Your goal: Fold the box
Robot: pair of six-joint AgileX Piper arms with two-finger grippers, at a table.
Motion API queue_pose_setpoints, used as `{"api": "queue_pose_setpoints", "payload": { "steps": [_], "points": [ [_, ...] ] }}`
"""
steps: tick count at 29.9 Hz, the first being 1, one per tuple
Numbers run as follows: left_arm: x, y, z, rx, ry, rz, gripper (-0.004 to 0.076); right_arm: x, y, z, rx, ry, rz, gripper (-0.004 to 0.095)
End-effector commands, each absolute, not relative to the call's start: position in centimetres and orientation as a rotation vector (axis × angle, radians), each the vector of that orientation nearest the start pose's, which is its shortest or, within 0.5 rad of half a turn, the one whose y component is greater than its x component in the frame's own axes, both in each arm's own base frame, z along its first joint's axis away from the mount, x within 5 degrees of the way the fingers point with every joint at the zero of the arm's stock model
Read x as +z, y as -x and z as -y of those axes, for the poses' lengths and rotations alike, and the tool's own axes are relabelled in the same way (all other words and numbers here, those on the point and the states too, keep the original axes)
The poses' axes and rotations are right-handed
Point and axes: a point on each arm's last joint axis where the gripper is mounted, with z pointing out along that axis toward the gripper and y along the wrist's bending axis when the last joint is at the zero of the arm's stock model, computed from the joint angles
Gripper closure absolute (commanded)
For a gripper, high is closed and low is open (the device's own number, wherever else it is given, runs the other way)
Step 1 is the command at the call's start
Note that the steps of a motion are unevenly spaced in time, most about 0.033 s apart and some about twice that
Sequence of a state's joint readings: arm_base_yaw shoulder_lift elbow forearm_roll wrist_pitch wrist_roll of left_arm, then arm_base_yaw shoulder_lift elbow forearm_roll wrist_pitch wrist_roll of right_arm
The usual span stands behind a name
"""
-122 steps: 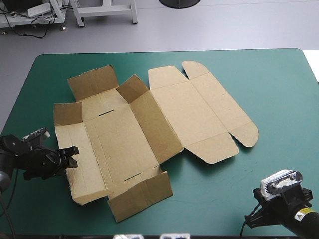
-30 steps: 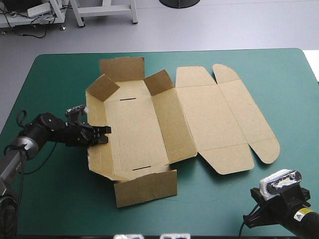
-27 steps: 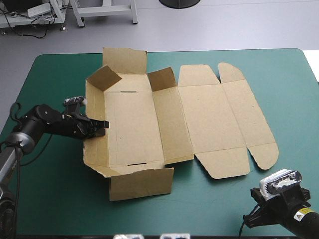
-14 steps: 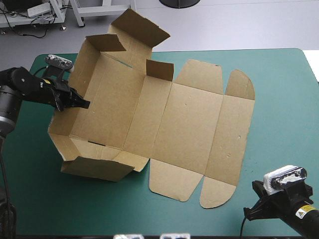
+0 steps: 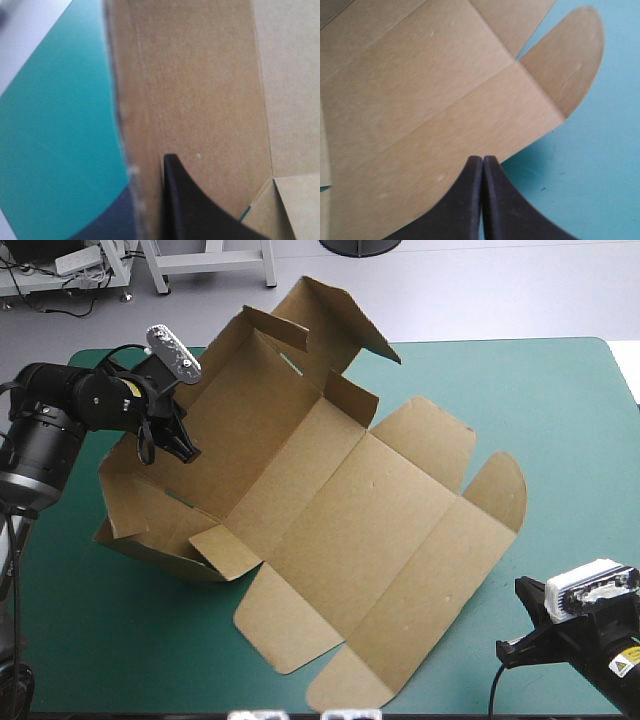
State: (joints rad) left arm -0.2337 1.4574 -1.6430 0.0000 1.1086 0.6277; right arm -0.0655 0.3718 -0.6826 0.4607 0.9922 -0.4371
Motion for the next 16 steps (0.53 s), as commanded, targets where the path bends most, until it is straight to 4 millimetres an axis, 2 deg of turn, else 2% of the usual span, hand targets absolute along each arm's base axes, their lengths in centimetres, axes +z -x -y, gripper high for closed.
{"api": "queue_pose_setpoints", "payload": {
  "steps": [1,9,13,16],
  "points": [
    [46.4,-28.3,8.0,0.323,-1.010,-1.986,0.0710,35.4,-5.3,-3.1,0.256,0.305,-1.950,0.0928],
    [47.3,-27.1,12.4,0.393,-1.154,-1.772,0.0710,36.9,-6.8,-3.2,0.279,0.328,-1.958,0.0928],
    [47.6,-26.0,14.9,0.383,-1.208,-1.675,0.0709,37.9,-7.8,-3.0,0.247,0.355,-1.946,0.0928],
    [47.4,-24.9,16.3,0.332,-1.258,-1.671,0.0709,39.1,-8.5,-3.0,0.239,0.353,-1.928,0.0928]
  ]
}}
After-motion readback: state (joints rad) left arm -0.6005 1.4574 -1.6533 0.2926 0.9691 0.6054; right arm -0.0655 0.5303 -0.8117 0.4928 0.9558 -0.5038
